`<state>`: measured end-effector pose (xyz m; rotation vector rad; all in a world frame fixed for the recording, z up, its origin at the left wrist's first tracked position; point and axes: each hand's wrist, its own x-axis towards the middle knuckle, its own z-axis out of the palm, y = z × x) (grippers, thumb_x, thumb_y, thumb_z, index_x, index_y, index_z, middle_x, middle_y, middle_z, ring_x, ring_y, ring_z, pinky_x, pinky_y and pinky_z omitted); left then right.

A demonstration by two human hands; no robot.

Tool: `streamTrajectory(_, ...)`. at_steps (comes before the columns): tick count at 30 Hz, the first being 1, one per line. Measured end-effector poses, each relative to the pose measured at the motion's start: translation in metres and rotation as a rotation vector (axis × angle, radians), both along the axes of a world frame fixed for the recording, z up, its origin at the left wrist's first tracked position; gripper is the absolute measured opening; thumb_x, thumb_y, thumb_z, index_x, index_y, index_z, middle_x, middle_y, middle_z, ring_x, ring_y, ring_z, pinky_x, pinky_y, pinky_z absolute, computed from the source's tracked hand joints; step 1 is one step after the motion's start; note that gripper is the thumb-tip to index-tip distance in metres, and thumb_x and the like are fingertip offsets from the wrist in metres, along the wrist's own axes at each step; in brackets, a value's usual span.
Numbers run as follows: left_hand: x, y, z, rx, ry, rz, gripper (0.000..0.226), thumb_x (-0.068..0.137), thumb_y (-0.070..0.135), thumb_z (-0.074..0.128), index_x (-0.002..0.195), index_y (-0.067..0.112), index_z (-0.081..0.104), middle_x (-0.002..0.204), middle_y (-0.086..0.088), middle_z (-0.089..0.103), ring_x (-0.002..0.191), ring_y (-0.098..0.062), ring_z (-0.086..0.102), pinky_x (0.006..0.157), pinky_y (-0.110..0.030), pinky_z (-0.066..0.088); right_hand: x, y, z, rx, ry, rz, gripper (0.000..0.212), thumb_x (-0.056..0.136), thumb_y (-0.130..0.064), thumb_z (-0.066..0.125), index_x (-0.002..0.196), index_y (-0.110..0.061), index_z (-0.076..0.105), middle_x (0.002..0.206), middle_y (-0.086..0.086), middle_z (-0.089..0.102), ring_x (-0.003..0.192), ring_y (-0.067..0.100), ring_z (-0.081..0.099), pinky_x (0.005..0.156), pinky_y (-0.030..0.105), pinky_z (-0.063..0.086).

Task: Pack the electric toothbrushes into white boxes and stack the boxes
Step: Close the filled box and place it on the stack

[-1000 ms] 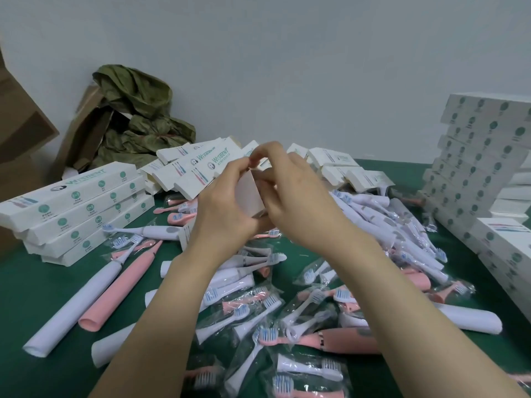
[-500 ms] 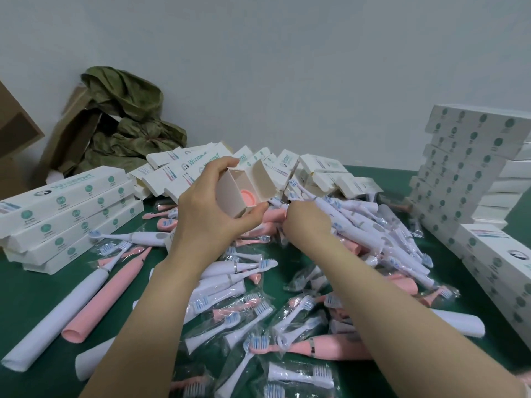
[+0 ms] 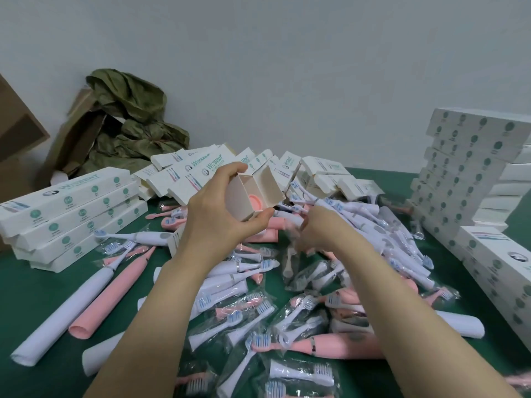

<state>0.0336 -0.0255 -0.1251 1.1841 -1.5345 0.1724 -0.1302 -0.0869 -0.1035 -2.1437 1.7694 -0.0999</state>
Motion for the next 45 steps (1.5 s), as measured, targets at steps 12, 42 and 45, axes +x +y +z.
streamTrajectory(12,-0.008,-0.001,-0.001,0.075,0.131,-0.072,0.064,0.056,0.049,0.079,0.113,0.04,0.05,0.105,0.022,0.06,0.095,0.004,0.054,0.079,-0.006,0.039,0.002,0.067,0.06,-0.258,-1.034,0.265,0.013,0.081,-0.01,0.065,0.07,-0.013,0.07,0.071,0.002,0.072,0.071,0.02,0.071,0.078,0.038,0.058)
streamTrajectory(42,-0.017,0.002,0.003,0.046,0.139,-0.05,0.065,0.057,0.035,0.076,0.118,0.032,0.052,0.104,0.021,0.059,0.102,-0.006,0.058,0.089,-0.026,0.046,0.03,0.049,0.022,-0.702,-0.736,0.195,0.008,0.086,-0.017,0.066,0.092,-0.02,0.071,0.082,-0.004,0.05,0.075,0.01,0.049,0.063,0.002,0.032)
streamTrajectory(45,-0.015,0.003,0.002,0.073,0.126,-0.058,0.068,0.055,0.03,0.077,0.118,0.03,0.053,0.103,0.027,0.056,0.102,-0.007,0.056,0.089,-0.024,0.044,0.029,0.047,0.026,-0.685,-0.5,0.401,0.026,0.093,-0.012,0.052,0.105,-0.023,0.072,0.072,-0.005,0.041,0.071,0.011,0.039,0.062,0.013,0.03)
